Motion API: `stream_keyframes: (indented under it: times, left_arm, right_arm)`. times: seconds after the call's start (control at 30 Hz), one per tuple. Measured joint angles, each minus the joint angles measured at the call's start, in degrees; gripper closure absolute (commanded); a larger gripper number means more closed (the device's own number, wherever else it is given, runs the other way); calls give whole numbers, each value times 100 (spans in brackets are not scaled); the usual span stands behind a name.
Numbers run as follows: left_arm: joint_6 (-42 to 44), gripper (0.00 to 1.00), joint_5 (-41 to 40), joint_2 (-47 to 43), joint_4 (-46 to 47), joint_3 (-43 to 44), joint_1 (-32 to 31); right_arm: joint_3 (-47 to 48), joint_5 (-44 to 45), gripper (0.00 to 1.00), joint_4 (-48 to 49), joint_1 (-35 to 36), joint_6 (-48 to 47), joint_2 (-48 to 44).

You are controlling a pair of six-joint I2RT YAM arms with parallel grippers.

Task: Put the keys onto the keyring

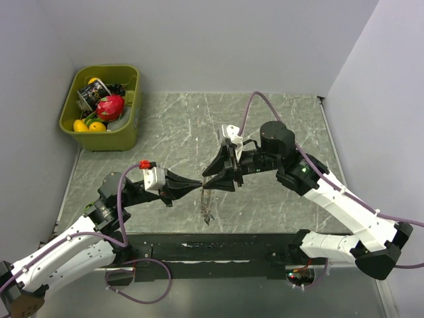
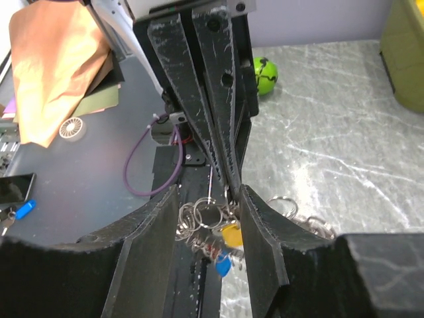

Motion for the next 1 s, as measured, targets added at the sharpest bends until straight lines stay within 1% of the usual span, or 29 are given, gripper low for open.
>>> stream_keyframes:
  times: [0.47, 0.67, 0.7, 0.77, 0.8, 1.0]
  left_arm:
    - [-7, 99, 26, -87, 2, 13, 0]
    - [-13, 99, 31, -81, -7, 24, 0]
    - [-22, 99, 33, -81, -7, 24, 0]
    - [-26, 99, 33, -76, -4, 24, 0]
    - [-44, 99, 33, -74, -4, 26, 0]
    - [-160, 99, 31, -74, 2, 61, 0]
  right_arm:
    - [-372, 11, 58, 289, 0, 203, 9]
    - [-529, 42, 73, 457, 0, 267, 4]
    - [-546, 61, 83, 485, 0, 284, 4]
    - [-570, 98, 90, 527, 0, 326, 0]
    - [-590, 127, 100, 553, 0, 372, -17]
    - [-599, 190, 100, 608, 0, 380, -50]
